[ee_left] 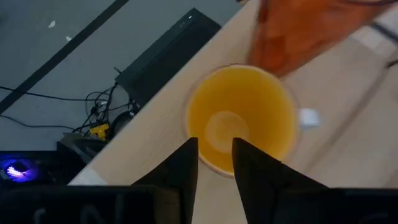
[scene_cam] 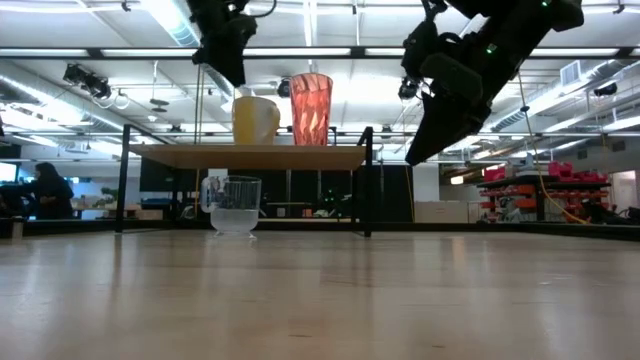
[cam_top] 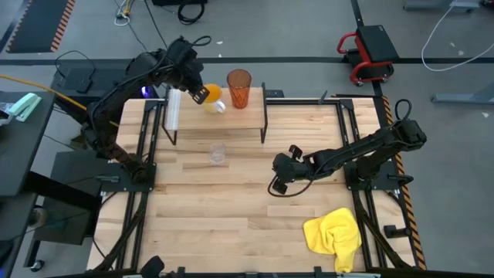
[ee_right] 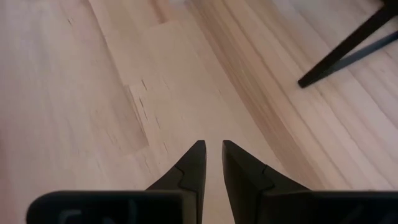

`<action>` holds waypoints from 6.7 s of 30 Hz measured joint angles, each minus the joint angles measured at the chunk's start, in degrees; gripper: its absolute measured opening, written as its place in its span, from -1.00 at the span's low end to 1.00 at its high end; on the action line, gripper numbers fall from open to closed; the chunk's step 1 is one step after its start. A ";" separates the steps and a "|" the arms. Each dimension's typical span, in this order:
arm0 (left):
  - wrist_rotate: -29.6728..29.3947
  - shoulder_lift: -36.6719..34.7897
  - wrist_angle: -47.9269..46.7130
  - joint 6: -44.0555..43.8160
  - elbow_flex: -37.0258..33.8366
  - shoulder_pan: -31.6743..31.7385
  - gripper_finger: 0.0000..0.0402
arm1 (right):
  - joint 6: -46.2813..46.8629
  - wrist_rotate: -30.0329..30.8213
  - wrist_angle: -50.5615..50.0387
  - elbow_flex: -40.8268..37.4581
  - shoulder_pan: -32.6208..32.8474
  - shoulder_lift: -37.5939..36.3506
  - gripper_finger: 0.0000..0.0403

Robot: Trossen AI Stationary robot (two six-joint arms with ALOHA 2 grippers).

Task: Stack small to large cups/mugs on shelf
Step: Put the yellow mug on the shelf

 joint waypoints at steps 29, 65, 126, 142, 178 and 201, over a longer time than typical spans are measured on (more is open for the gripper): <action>-12.16 -5.84 -7.71 -6.79 -5.17 -20.81 -0.53 | -12.11 -0.04 19.49 0.00 -3.51 0.01 -0.70; -16.98 -29.34 8.29 -14.45 -32.41 -27.86 -0.58 | -18.65 -5.72 24.49 7.32 -12.35 -0.02 -0.83; -20.48 -34.48 52.01 -2.40 -60.26 -15.84 -0.66 | -30.66 -4.09 41.94 25.22 -27.18 24.31 -0.97; -20.48 -34.48 53.55 -1.90 -60.24 -14.81 -0.68 | -29.62 -11.00 43.72 25.20 -27.02 24.40 -0.97; -20.48 -34.48 52.68 -2.37 -60.22 -14.81 -0.72 | -33.56 -7.50 43.71 25.16 -26.75 24.40 -0.97; -20.48 -34.48 53.60 -2.22 -60.19 -14.81 -0.69 | -29.33 -13.83 45.04 25.16 -27.72 24.40 -0.97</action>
